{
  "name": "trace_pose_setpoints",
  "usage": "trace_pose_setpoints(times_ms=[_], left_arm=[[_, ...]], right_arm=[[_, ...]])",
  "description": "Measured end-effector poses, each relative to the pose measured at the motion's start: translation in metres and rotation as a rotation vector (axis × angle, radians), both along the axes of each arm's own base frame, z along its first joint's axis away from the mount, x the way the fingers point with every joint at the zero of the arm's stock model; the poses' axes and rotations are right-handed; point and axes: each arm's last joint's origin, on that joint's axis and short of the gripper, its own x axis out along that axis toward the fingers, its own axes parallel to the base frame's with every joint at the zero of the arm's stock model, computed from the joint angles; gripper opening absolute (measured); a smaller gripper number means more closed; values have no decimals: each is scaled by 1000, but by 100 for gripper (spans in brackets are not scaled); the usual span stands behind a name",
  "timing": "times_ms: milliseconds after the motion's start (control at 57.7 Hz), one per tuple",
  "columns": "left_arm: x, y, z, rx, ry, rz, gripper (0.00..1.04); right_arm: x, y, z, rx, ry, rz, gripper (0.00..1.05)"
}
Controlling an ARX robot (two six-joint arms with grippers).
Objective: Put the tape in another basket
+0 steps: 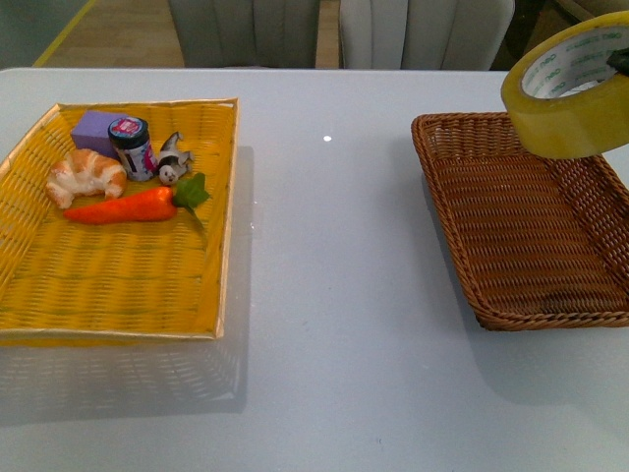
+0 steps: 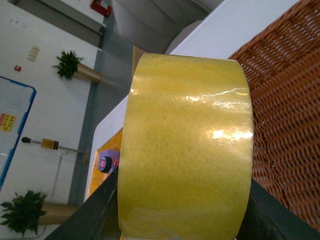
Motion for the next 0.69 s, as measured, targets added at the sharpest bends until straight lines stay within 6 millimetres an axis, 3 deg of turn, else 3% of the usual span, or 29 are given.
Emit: trace_pose_setpoints(times_ms=[139,416,694], left_arm=[[-18,16,-9,11,-6,-4,2],[-44,36,-22,18,-1,3,2],[-63,46,-29,19,-2,5,2]], right_arm=[[23,-4,-22,-4,78,-43,48],[55,-9,-63,-12,192,-99,48],[77,-6,-88,10,263,-150,48]])
